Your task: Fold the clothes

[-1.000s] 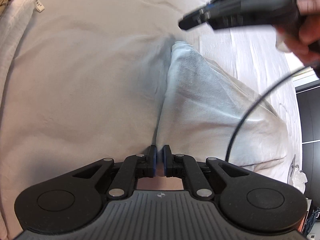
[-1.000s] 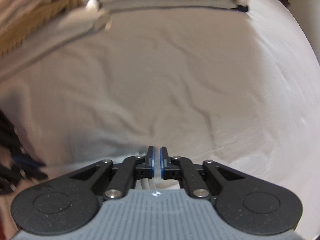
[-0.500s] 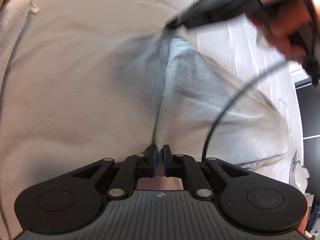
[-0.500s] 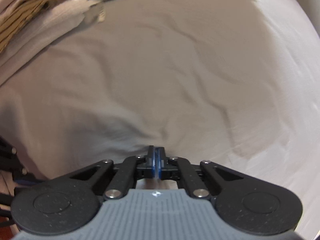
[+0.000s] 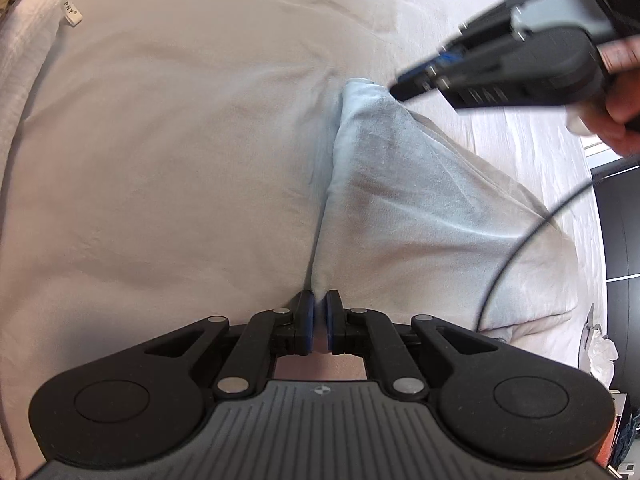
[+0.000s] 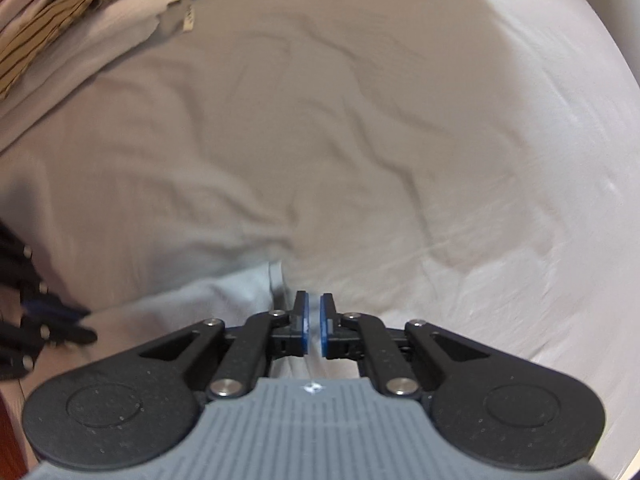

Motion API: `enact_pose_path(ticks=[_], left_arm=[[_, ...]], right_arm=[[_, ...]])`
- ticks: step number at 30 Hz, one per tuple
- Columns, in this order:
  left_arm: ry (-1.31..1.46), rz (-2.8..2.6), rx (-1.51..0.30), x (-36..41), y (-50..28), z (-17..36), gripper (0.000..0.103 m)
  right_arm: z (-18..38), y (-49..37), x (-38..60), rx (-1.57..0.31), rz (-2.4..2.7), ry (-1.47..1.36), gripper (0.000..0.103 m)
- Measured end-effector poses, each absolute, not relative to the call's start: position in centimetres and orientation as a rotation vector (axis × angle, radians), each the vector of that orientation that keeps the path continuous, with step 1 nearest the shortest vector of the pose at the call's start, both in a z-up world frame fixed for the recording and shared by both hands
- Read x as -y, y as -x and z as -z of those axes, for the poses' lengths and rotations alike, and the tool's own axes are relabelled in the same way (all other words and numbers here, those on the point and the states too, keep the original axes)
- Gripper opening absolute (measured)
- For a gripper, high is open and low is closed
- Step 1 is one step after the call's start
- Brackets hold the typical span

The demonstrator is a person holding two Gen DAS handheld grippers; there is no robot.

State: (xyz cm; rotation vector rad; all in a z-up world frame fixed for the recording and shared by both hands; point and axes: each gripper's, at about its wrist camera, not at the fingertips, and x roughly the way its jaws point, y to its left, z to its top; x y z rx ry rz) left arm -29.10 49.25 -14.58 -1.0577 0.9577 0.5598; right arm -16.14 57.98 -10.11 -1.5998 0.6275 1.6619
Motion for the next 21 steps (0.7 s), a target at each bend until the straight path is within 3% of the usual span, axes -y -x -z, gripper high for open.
enact_pose_path(ticks=[5,9,11,12,21], left_arm=[[1.052,-0.564,-0.96,-48.9,28.2,14.9,0.007],[1.053,-0.563,-0.959,-49.1,29.0,14.7,0.007],[1.053,-0.563,-0.959,-49.3,29.5,14.4,0.007],[1.054,-0.563,-0.959,-49.3,29.6,14.4,0.007],[1.069,-0.561,-0.959,-49.7,30.0,14.3,0.008]], right_arm=[[10.6,15.2,-55.7,-0.652,-1.673,1.679,0.01],[11.4,14.9,-54.6,-0.67,-1.666,1.693,0.019],[11.9,14.7,-54.0,-0.674,-1.663,1.696,0.013],[11.9,14.7,-53.8,-0.657,-1.666,1.695,0.001],[10.6,13.1,-52.9,-0.626,-1.586,1.586,0.002]])
